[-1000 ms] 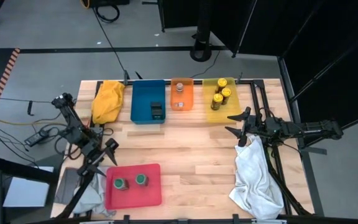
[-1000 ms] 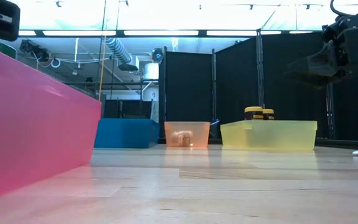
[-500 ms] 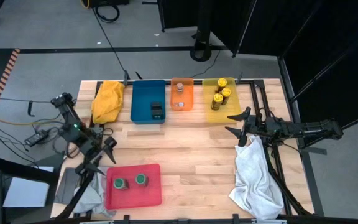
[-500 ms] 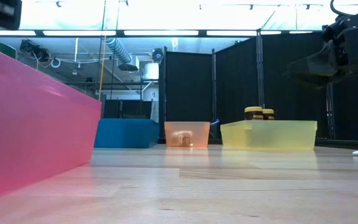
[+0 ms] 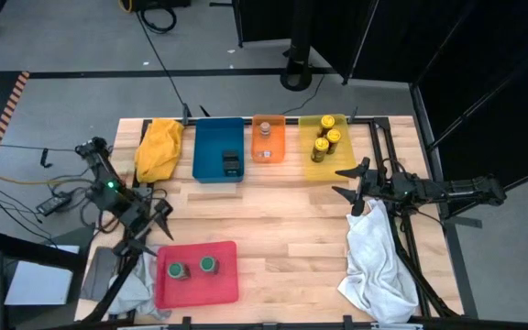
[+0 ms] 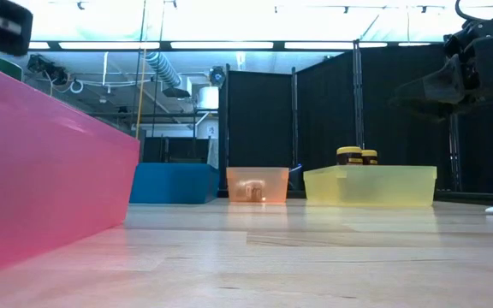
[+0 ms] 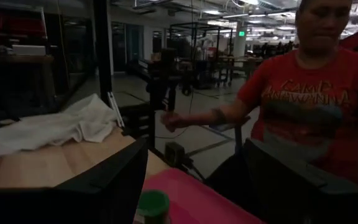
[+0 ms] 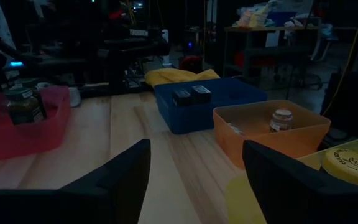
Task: Sort spices by type
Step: Return to Home Position
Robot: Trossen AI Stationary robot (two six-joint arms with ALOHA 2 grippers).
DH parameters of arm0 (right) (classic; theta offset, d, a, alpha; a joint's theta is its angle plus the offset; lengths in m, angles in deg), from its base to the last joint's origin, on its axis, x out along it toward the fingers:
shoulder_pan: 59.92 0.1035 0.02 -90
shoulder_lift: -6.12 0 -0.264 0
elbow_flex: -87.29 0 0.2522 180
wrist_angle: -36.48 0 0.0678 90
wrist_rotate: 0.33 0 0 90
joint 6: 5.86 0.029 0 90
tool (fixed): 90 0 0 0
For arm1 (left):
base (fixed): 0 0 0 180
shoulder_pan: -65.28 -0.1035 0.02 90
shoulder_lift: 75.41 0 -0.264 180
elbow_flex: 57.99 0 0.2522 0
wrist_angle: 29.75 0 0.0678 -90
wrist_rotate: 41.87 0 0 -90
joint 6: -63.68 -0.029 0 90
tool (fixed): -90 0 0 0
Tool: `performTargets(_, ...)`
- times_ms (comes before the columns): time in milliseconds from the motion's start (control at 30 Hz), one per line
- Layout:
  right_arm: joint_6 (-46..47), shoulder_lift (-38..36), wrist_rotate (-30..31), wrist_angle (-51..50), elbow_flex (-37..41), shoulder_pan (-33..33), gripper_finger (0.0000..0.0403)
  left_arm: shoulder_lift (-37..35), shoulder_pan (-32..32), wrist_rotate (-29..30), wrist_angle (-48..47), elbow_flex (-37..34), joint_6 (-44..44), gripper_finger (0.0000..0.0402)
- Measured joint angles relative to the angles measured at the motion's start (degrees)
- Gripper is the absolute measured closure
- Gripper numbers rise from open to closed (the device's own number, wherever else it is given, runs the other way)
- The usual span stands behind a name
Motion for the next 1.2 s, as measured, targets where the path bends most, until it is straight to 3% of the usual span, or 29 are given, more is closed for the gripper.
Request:
performTargets(167,0.00,0.00,0.00,-0.02,0.00,0.00,0.0142,0.03,0.00,-0.83,7.69,-6.86,0.51,0.0126)
performTargets(1200,0.00,0.00,-0.01,0.03,0.00,0.00,0.0139,0.28,-0.68,-1.29,4.13,-6.90,-2.66,0.0126)
